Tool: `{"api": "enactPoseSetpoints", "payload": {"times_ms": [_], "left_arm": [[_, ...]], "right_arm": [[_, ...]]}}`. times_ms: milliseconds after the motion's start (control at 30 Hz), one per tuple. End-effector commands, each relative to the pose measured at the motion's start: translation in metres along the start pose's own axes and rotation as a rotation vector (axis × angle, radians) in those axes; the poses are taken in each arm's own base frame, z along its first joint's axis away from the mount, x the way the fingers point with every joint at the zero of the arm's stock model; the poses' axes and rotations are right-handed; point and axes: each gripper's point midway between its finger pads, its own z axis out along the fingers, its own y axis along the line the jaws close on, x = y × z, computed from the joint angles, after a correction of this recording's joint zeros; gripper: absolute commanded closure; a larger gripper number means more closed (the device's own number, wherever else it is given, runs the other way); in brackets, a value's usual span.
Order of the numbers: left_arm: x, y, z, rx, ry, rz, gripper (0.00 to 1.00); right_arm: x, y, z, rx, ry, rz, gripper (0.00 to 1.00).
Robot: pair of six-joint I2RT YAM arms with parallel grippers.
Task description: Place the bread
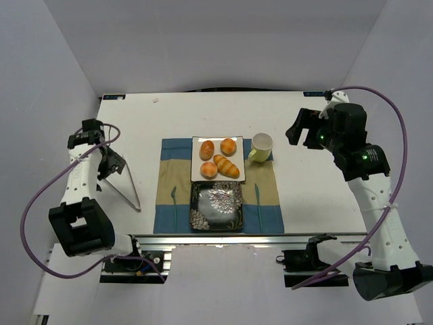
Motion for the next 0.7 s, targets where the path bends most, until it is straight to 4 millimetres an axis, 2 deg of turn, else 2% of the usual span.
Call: {"api": "enactPoseSetpoints", "payload": {"times_ms": [0, 100, 233, 467, 667], "left_arm": [[0.002, -0.009, -0.006, 0.107, -0.016, -0.003, 0.02], [0.007, -0.011, 0.002, 0.129, -0.032, -0.003, 0.02], [0.009, -0.022, 0.002, 0.207, -0.051, -0.034, 0.02], [0.020, -0.016, 0.008, 0.194, -0.025, -0.002, 0.02], [0.015, -0.017, -0.001, 0.223, -0.063, -0.039, 0.02]], "right_arm": [[0.001, 0.014, 0.004, -0.066, -0.007, 0.009, 0.11], [0.001, 0.022, 0.011, -0.093, 0.007, 0.003, 0.11], [0.001, 0.031, 0.021, -0.121, 0.030, 0.009, 0.11], [-0.001, 0.038, 0.039, -0.131, 0.051, -0.007, 0.11], [0.008, 0.051, 0.048, -0.158, 0.086, -0.030, 0.11]]}}
